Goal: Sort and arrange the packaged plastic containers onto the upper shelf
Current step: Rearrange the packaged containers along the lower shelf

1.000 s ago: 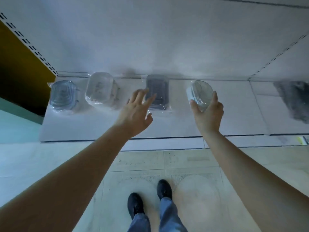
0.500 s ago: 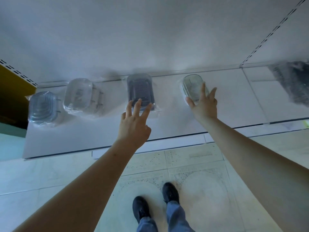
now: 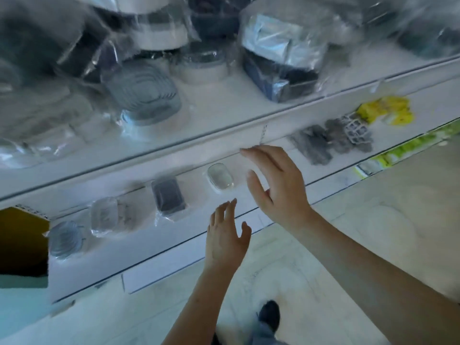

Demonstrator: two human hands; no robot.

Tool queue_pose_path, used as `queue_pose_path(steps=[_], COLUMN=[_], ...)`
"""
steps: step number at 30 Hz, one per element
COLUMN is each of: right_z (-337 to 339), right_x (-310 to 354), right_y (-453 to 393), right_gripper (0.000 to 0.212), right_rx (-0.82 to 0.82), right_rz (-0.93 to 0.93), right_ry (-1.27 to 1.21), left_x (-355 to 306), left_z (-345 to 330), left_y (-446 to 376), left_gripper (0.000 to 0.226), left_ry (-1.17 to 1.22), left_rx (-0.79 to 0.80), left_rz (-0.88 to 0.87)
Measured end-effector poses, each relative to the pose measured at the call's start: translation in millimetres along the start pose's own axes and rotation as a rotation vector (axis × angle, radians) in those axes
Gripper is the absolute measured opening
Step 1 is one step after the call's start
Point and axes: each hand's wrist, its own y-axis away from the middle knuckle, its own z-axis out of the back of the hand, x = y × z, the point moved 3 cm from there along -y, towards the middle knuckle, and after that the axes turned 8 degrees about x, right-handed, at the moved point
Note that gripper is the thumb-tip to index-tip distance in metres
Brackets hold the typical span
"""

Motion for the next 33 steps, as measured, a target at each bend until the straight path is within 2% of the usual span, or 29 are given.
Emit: queue_pose_path(steps=[2, 5, 11, 19, 25, 33], right_z=[62.1, 144.3, 269.3, 405.2, 452.6, 444.0], right_x=[3.4, -11.7, -78.2, -183.6, -261.9, -384.7], right_y=[-7.7, -20.6, -26.3, -8.3, -24.7, -83.8], right_gripper=[0.04, 0.04, 0.055, 0.063, 0.061, 0.059], right_rx=[-0.126, -0.256, -0.322, -0.339, -0.334, -0.23], right_rz=[0.053, -0.005, -0.205, -0.199, -0.228, -0.336], right_ry=[0.056, 0.119, 0.09, 0.067, 0.006, -0.074], left_x=[-45.8, -110.4, -241.5, -382.4, -436.4, -500.2], left_z=[0.8, 3.4, 9.1, -36.7, -71.5, -92.9], left_y=[4.9, 3.9, -8.8, -37.6, -78.6, -207.2], left_gripper=[0.058, 0.055, 0.051, 0.051, 0.051, 0.044], left_ry=[0.03, 0.027, 0.051, 0.064, 0.033, 0.104], left_rx=[-0.012, -0.039, -0.155, -0.26, -0.277, -0.412], left_rz=[-0.089, -0.221, -0.39, -0.444, -0.432, -0.447])
